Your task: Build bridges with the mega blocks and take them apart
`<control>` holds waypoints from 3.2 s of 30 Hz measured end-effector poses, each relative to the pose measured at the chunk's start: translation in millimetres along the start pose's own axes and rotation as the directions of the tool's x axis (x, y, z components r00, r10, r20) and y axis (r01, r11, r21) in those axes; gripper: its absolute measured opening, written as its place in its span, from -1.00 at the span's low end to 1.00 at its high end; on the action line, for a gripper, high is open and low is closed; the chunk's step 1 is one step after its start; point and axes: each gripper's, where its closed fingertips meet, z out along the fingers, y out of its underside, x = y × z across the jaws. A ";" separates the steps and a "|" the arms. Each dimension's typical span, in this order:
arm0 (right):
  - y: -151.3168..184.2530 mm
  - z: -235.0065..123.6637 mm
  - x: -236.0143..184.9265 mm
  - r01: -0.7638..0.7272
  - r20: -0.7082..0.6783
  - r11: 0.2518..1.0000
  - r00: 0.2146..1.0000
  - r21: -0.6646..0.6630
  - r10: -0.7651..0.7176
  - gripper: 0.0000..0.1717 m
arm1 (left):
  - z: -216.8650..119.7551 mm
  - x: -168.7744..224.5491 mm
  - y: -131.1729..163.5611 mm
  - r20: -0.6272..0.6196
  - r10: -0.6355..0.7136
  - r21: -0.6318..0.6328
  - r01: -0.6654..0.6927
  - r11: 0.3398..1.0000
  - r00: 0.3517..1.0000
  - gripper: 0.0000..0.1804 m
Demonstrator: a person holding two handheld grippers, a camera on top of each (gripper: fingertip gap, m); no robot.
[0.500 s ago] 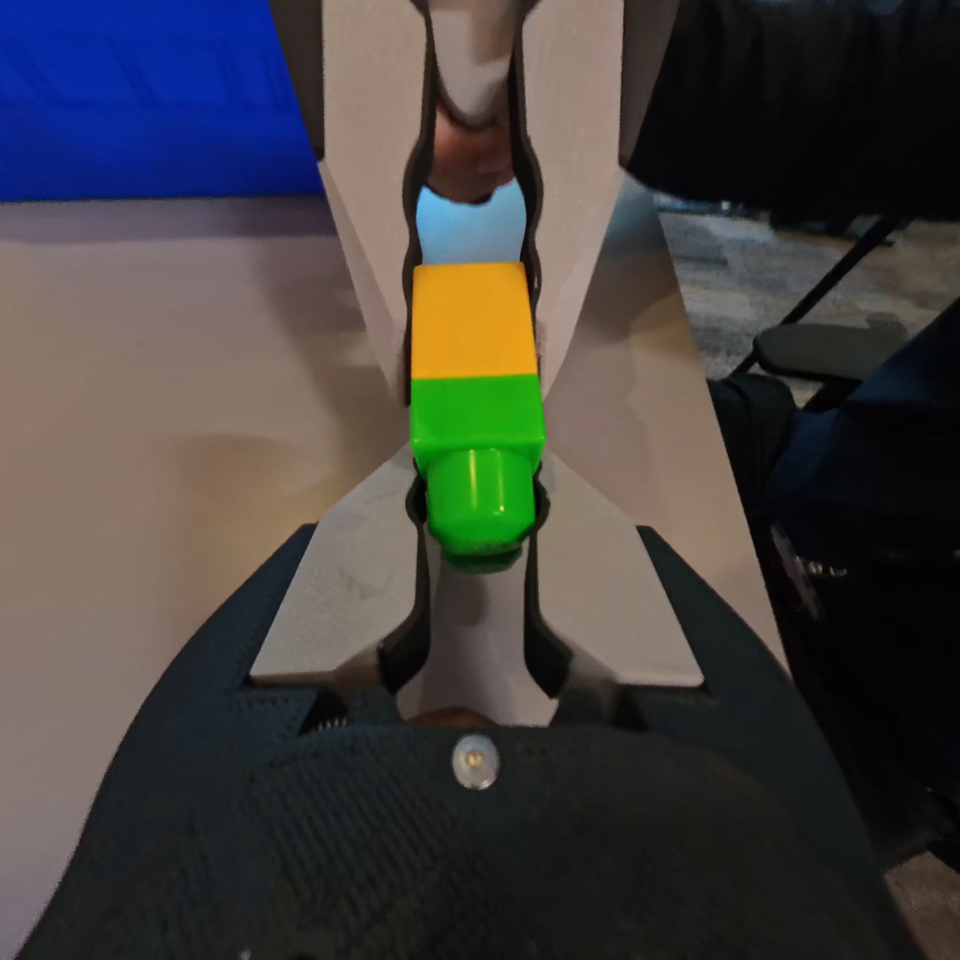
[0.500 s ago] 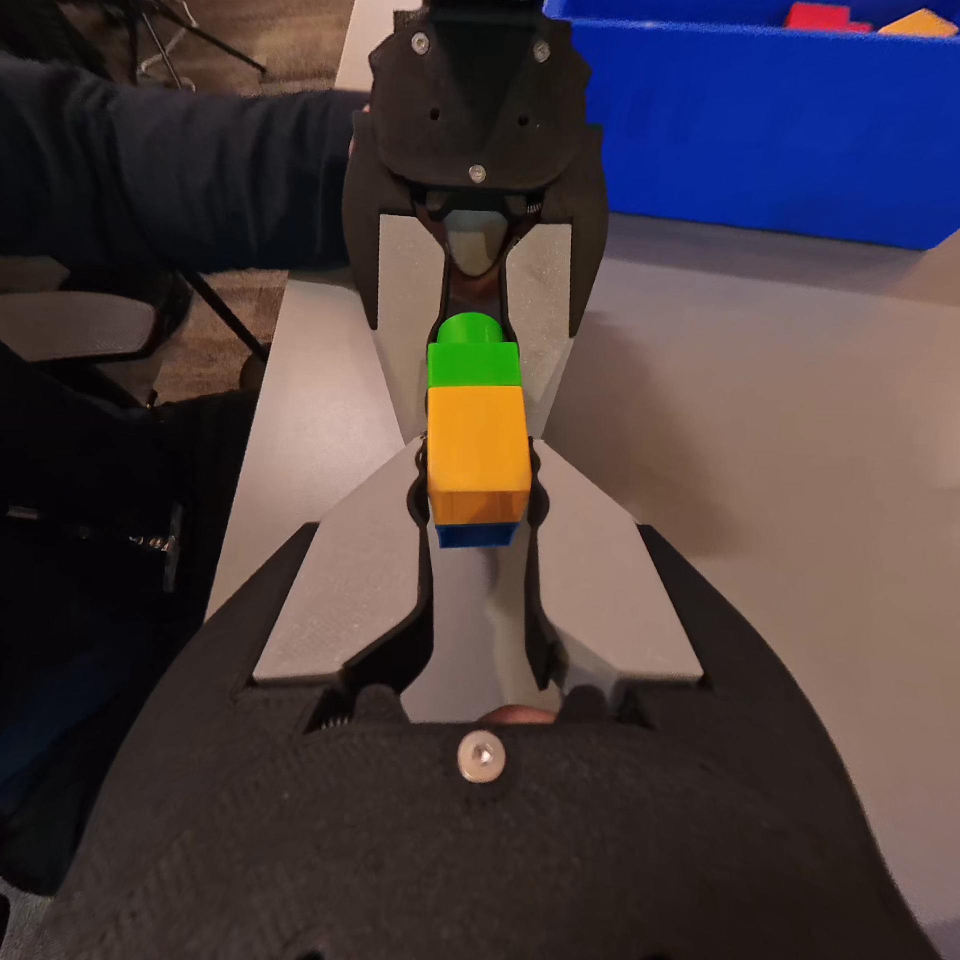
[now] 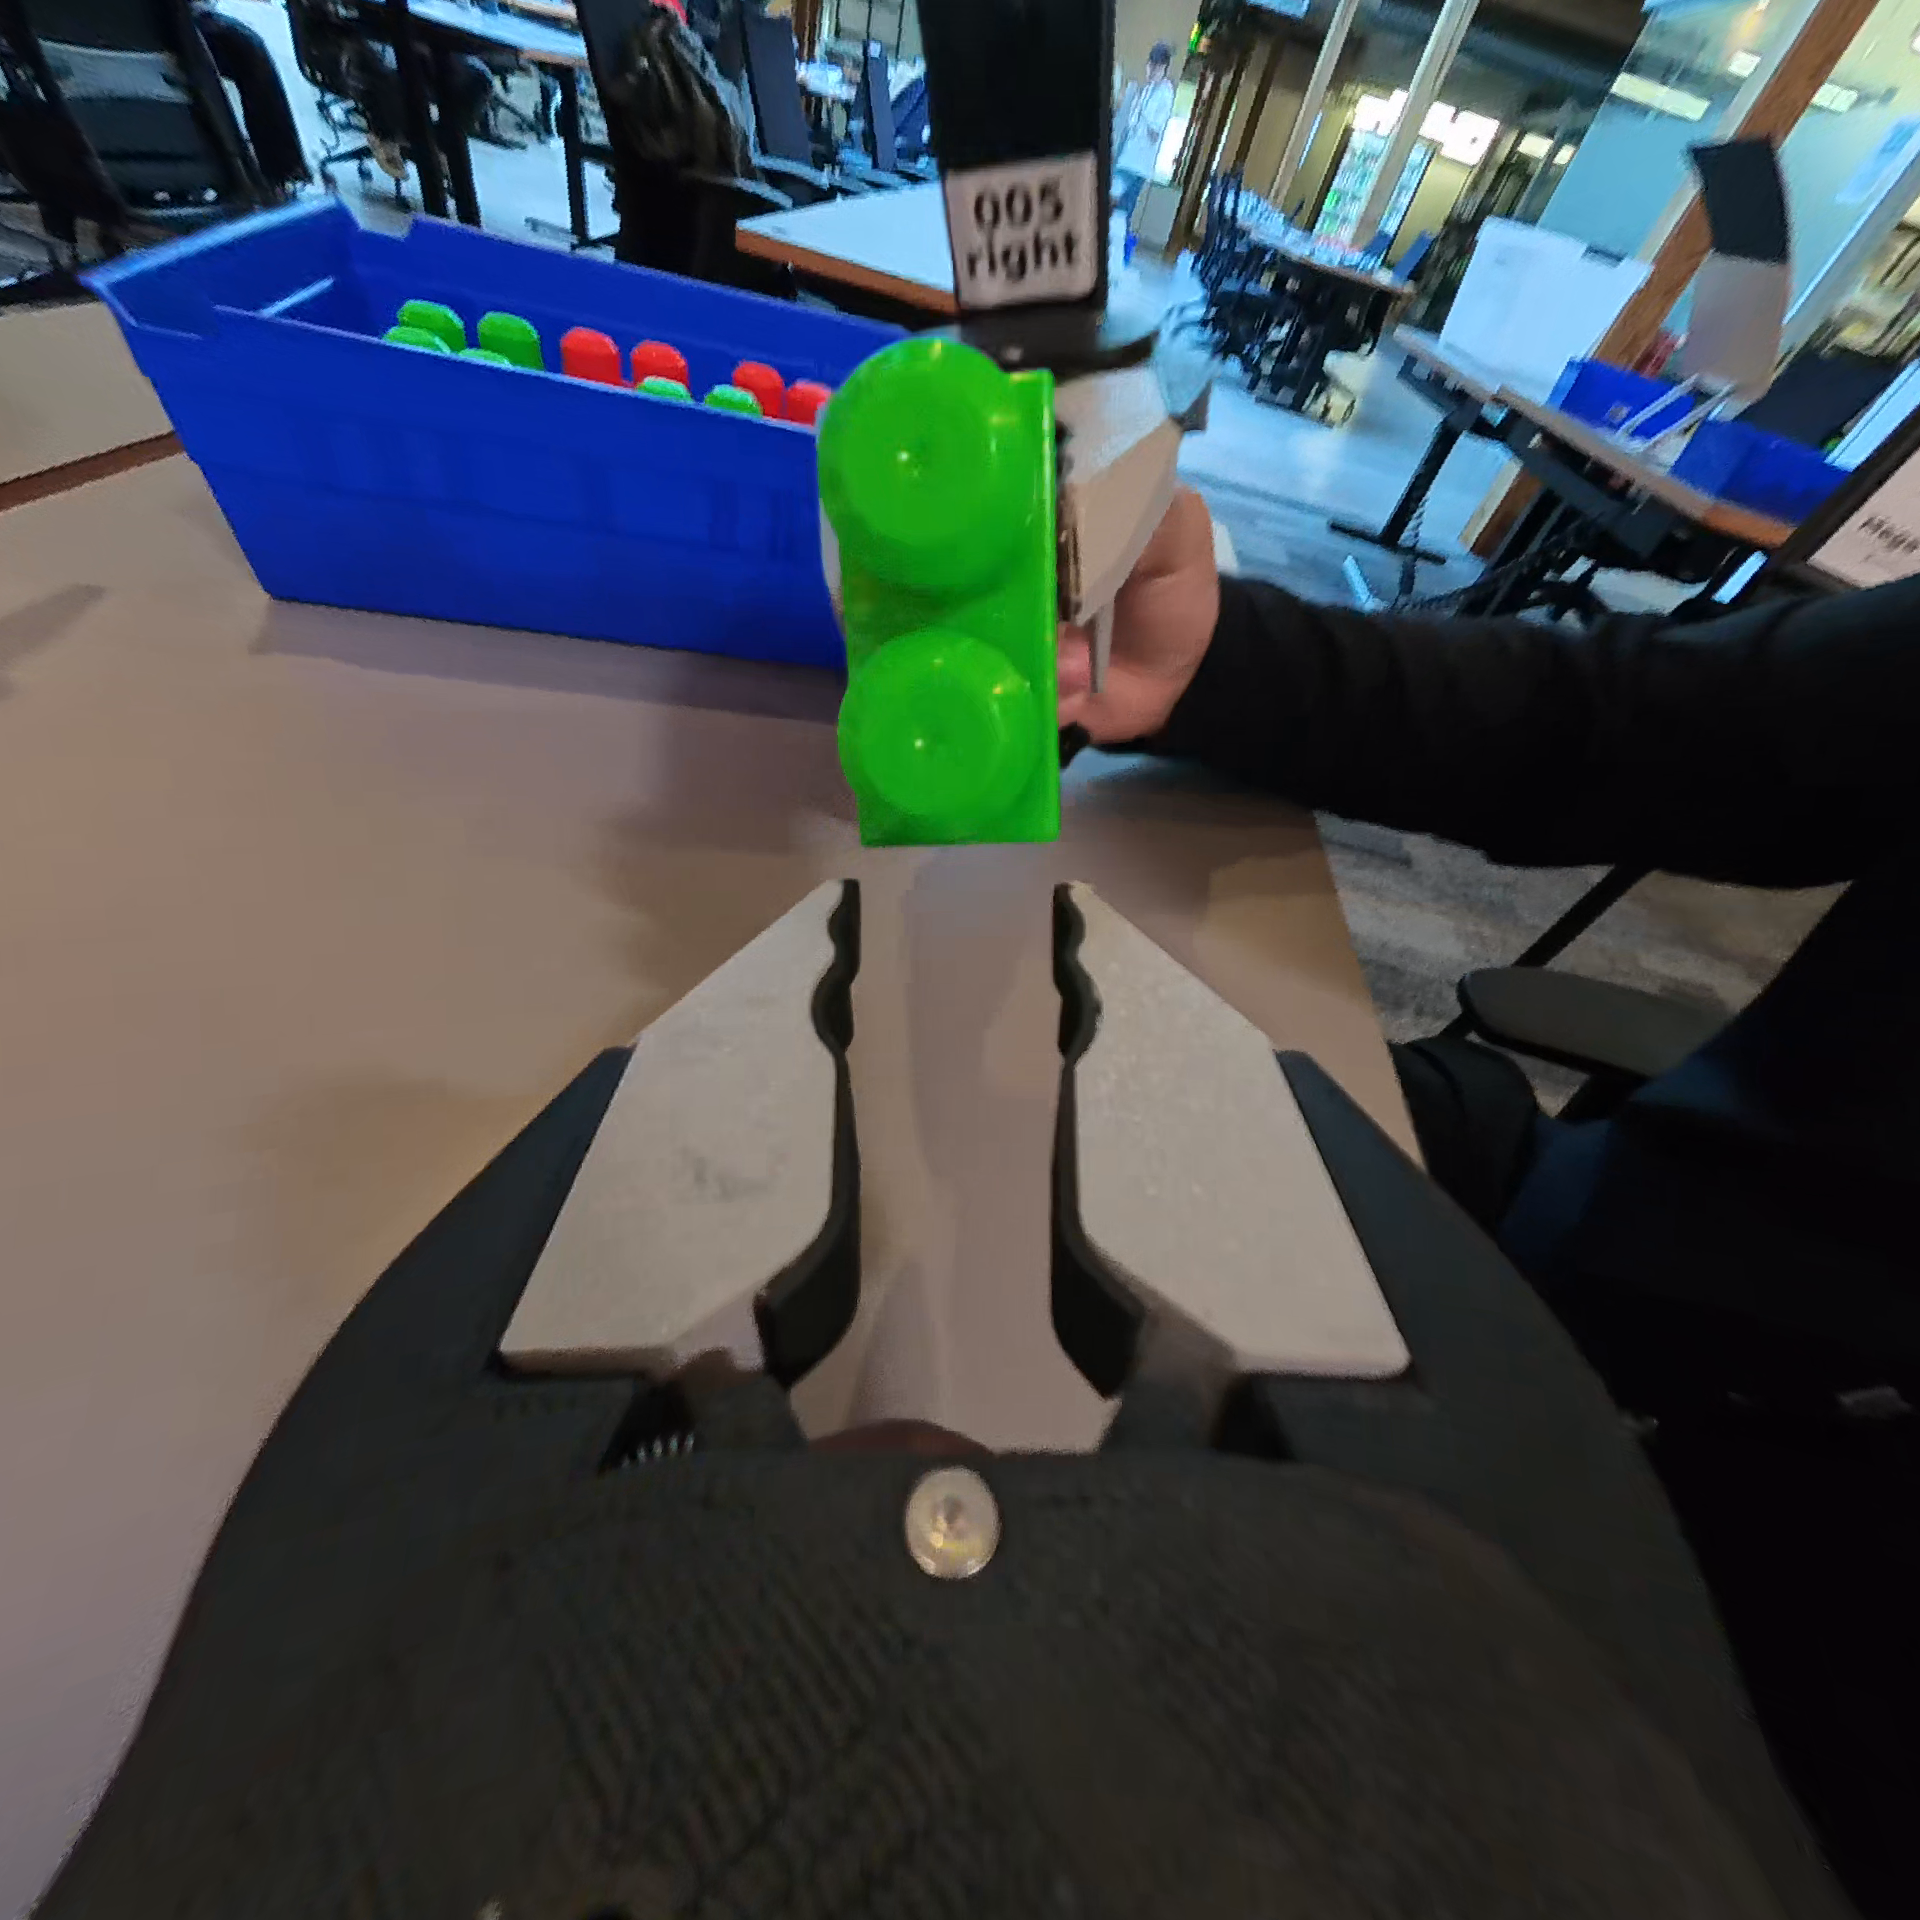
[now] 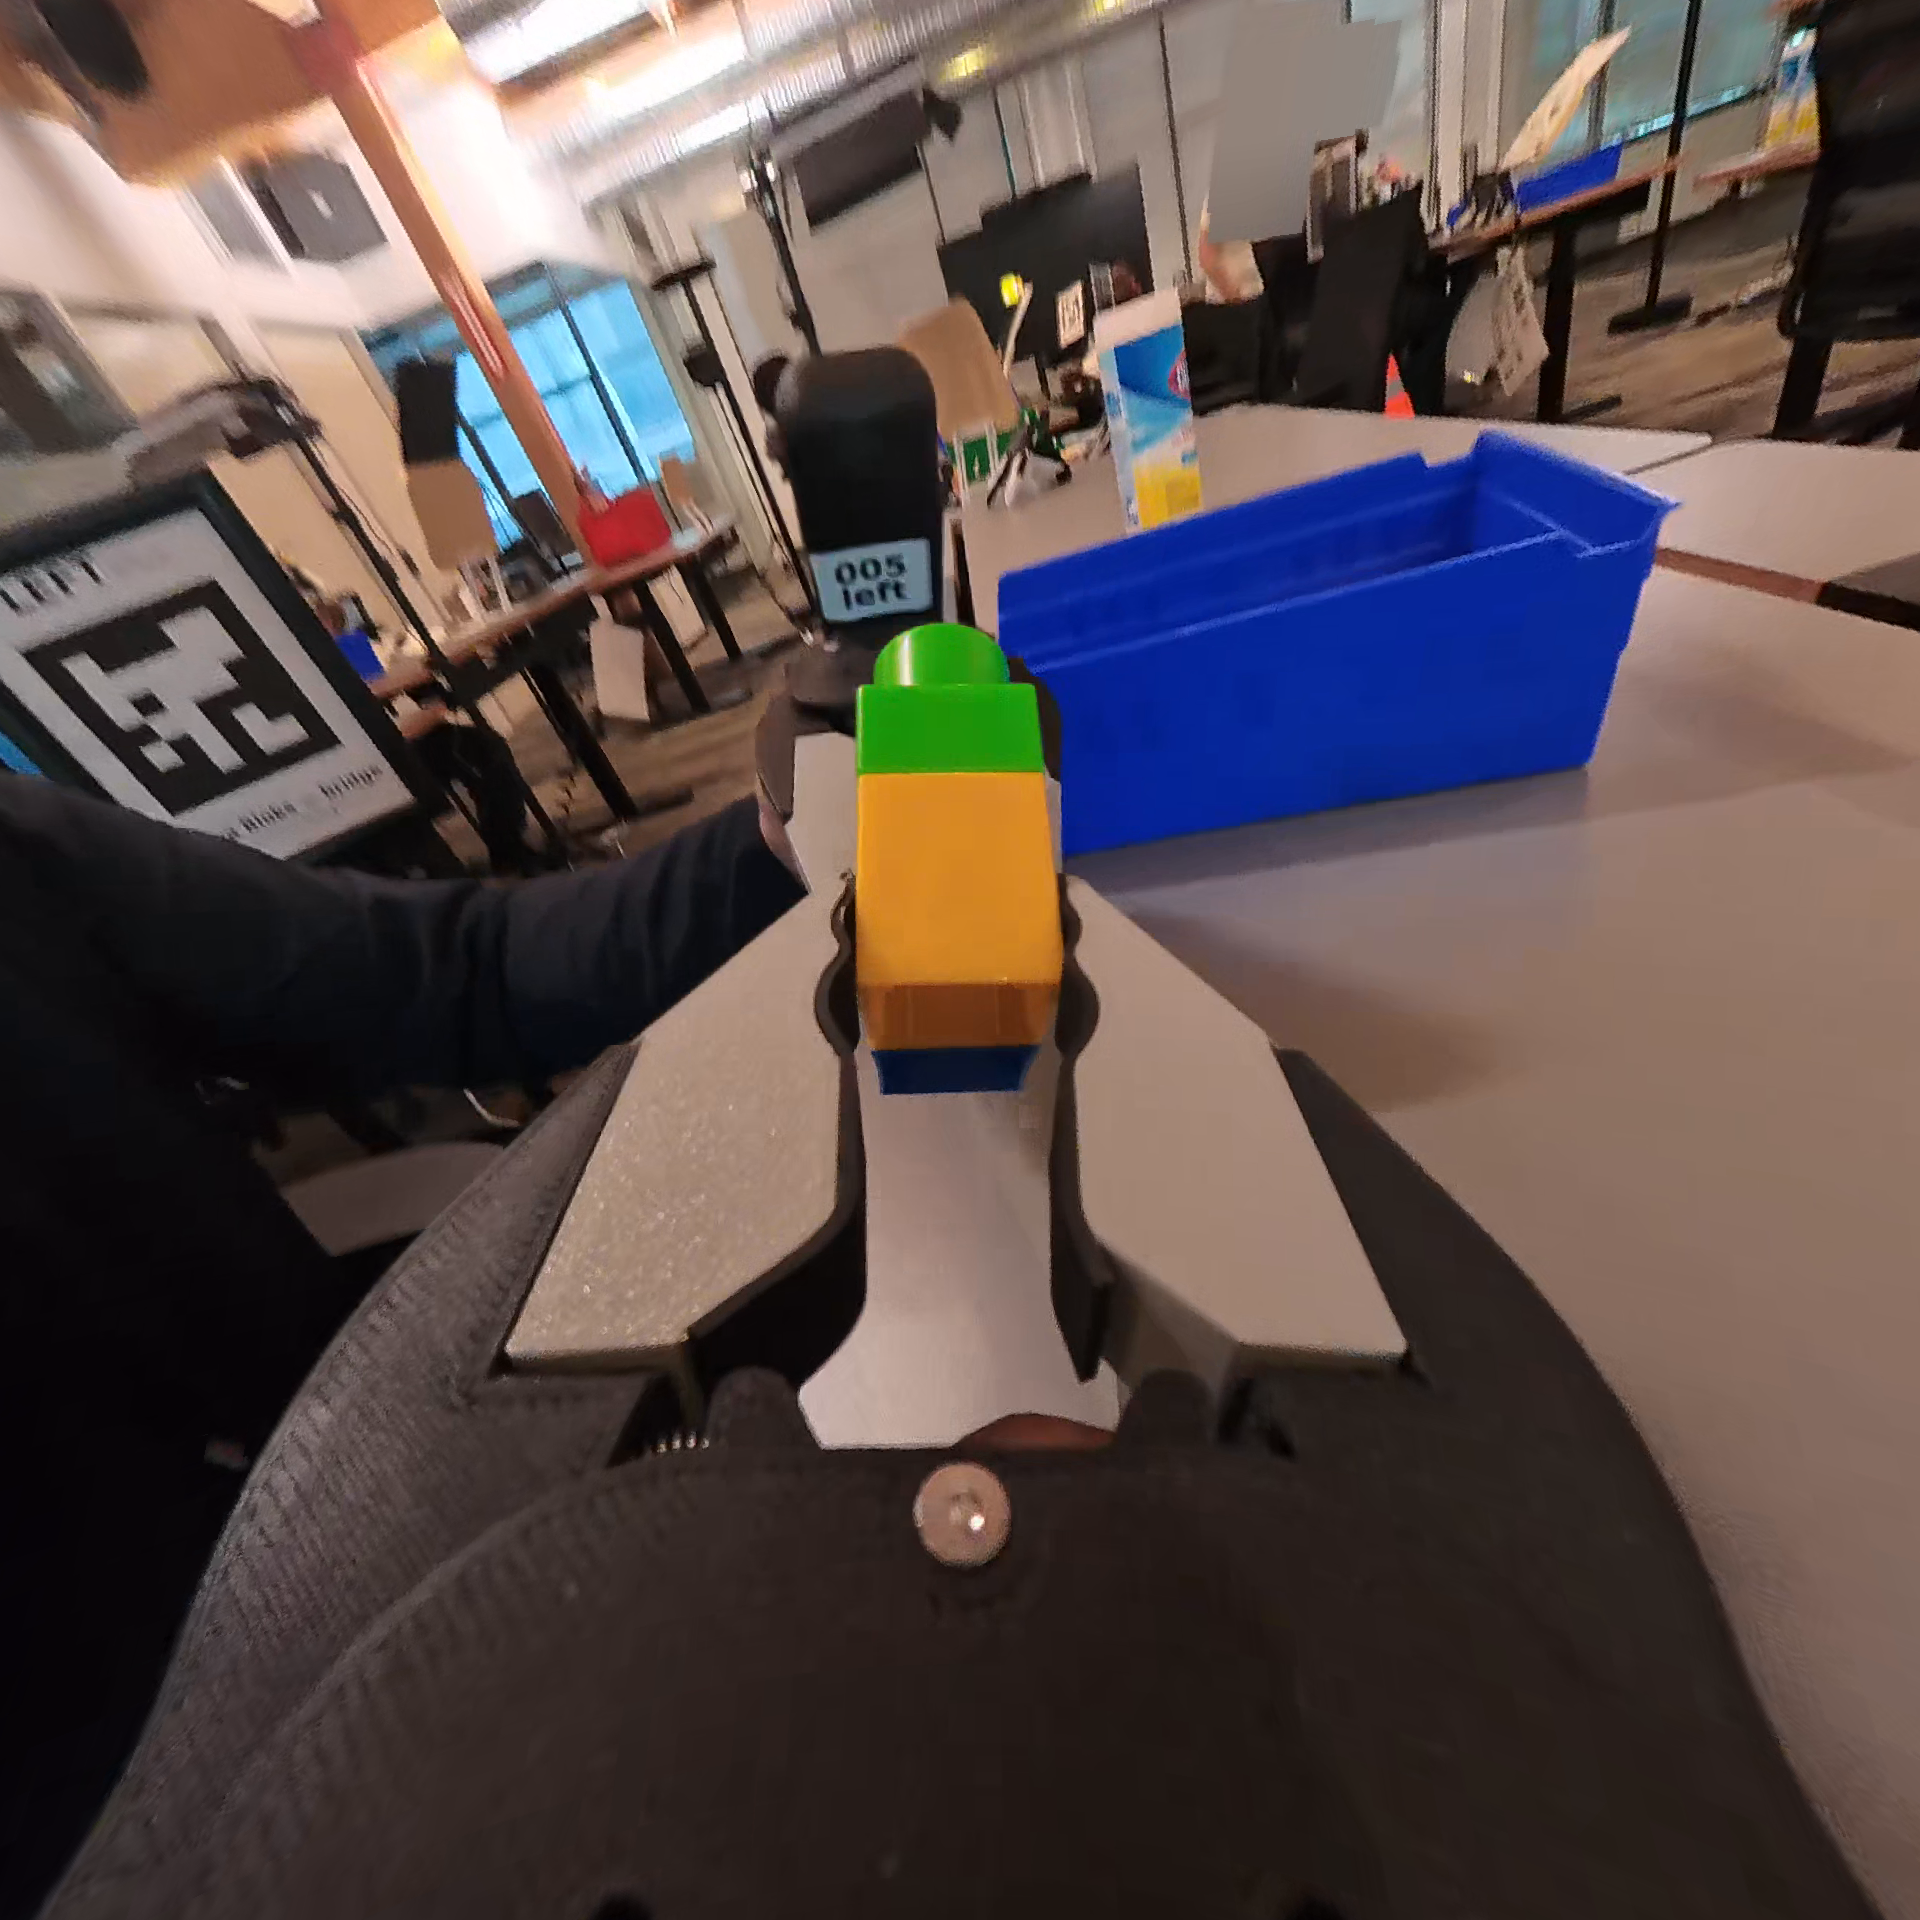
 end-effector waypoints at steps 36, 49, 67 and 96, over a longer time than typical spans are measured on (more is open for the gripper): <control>42.5 12.2 -18.5 0.075 0.080 0.977 0.995 -0.198 -0.060 -0.57 | 9.5 22.3 9.6 -0.100 0.076 -0.041 -0.081 0.996 0.992 -0.62; 53.2 14.0 -16.2 0.126 0.027 0.952 0.992 -0.278 -0.124 -0.62 | 12.7 19.6 14.7 -0.093 0.060 -0.062 -0.066 0.996 0.994 -0.62; -40.3 -239.5 50.8 0.098 -0.693 0.991 0.708 -0.093 -0.135 -0.62 | 0.7 3.8 -2.9 -0.061 -0.057 0.033 0.059 0.998 0.996 -0.55; -22.4 -265.2 110.7 -0.107 -0.868 0.953 0.453 -0.282 -0.206 -0.55 | 5.8 -7.0 9.9 -0.023 -0.084 -0.021 0.084 0.996 0.996 -0.53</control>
